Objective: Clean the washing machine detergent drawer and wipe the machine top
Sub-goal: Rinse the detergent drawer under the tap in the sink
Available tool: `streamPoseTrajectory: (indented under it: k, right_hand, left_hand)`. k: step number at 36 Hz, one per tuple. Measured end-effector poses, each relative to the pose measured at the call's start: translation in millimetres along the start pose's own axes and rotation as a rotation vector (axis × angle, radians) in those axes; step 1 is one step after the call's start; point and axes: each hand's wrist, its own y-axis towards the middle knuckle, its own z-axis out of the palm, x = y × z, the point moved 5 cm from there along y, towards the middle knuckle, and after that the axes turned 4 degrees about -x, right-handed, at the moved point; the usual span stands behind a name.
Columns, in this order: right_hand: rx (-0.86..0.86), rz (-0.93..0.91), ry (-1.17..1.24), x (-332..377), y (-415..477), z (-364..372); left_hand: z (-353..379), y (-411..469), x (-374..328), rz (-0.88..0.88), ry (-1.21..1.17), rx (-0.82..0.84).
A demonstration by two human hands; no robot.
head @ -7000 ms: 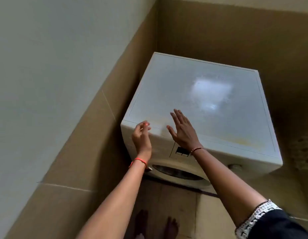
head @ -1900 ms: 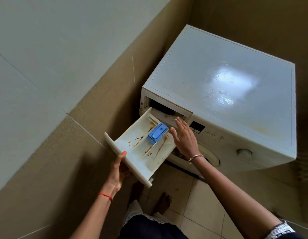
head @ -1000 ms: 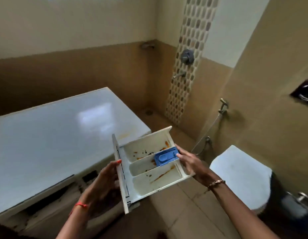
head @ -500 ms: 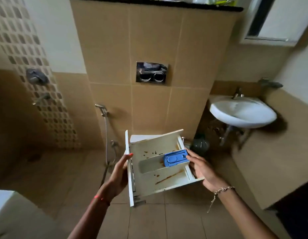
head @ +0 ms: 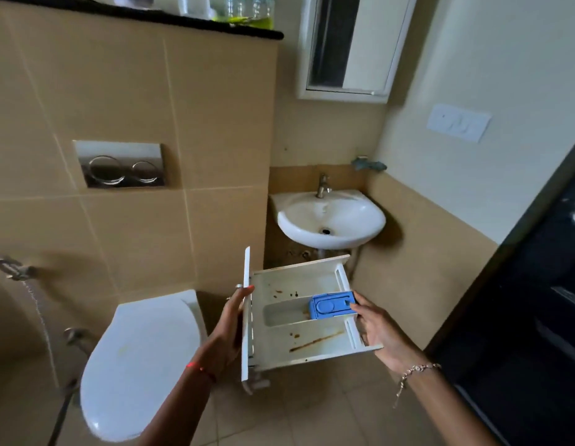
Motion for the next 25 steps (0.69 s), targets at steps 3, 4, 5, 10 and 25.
streamPoseTrajectory:
  k: [3, 4, 5, 10, 25]
  right_hand:
    - [-0.031, 0.008, 0.019, 10.9, 12.9, -27.7]
    - [-0.041, 0.009, 0.027, 13.7, 17.6, -35.4]
    - [-0.051, 0.011, 0.035, 16.2, 23.0, -42.7]
    - [-0.086, 0.007, 0.047, 30.3, 54.7, -70.5]
    - [-0.134, -0.022, -0.035, 76.1, 222.1, -137.1]
  left_hand:
    - [30.1, 23.5, -4.3, -0.003, -0.003, 0.033]
    - [38.3, 32.0, -6.3, 0.000, 0.005, 0.044]
    - [46.4, 40.0, -8.9, -0.001, 0.016, 0.051]
    - [73.3, 84.1, -21.4, -0.026, 0.023, 0.040]
    - [125.0, 266.9, -62.7, -0.048, -0.099, 0.047]
